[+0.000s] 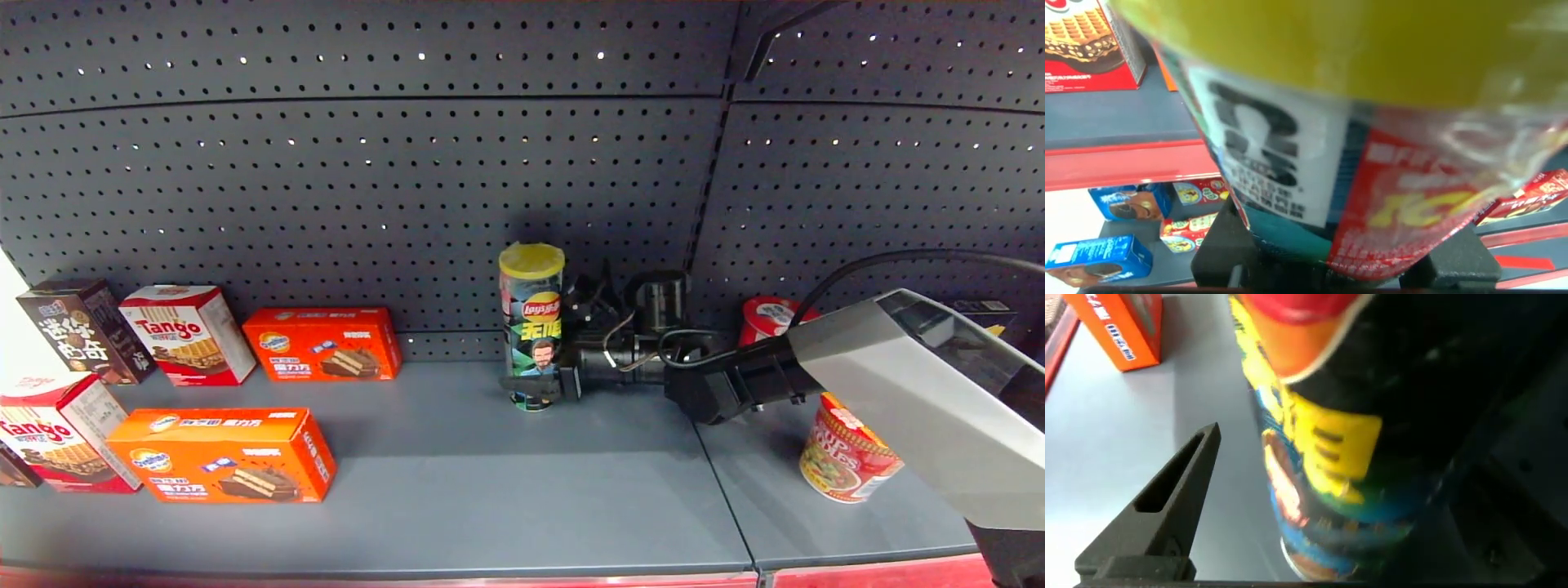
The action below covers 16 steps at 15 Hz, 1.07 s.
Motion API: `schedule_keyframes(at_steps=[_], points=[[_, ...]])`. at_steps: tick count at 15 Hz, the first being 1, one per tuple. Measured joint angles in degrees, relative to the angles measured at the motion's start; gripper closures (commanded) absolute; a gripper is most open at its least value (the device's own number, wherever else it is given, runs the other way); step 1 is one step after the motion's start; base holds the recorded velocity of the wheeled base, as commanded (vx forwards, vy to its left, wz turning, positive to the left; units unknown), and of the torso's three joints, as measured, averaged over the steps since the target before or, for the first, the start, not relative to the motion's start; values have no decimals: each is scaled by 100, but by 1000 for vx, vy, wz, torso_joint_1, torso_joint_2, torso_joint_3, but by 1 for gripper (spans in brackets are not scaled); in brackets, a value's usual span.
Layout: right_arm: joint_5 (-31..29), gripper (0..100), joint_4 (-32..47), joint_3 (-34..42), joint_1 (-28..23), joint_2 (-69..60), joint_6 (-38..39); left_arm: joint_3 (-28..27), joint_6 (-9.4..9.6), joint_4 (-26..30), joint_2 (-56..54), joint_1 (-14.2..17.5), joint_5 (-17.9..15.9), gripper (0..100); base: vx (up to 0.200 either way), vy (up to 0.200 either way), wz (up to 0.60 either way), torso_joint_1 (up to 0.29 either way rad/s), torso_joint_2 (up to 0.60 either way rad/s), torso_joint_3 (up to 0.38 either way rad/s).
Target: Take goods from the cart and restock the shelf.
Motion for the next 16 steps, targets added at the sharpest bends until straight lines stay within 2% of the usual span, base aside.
schedule_keyframes(at_steps=[1, 2, 9, 16], points=[[2, 0, 2, -94, 7, 56, 55, 0, 2, 0, 0, 0, 0, 100, 0, 0, 0, 0, 0, 0], [35, 100, 0, -146, 13, 98, 82, 0, 2, 0, 0, 0, 1, 100, 0, 0, 0, 0, 0, 0], [-57, 100, 57, 28, 107, -71, 101, 0, -4, 0, 0, 0, 56, 100, 0, 0, 0, 0, 0, 0], [-517, 100, 0, 1438, 335, -1353, 137, 6, -4, -7, 0, 0, 50, 100, 0, 0, 0, 0, 0, 0]])
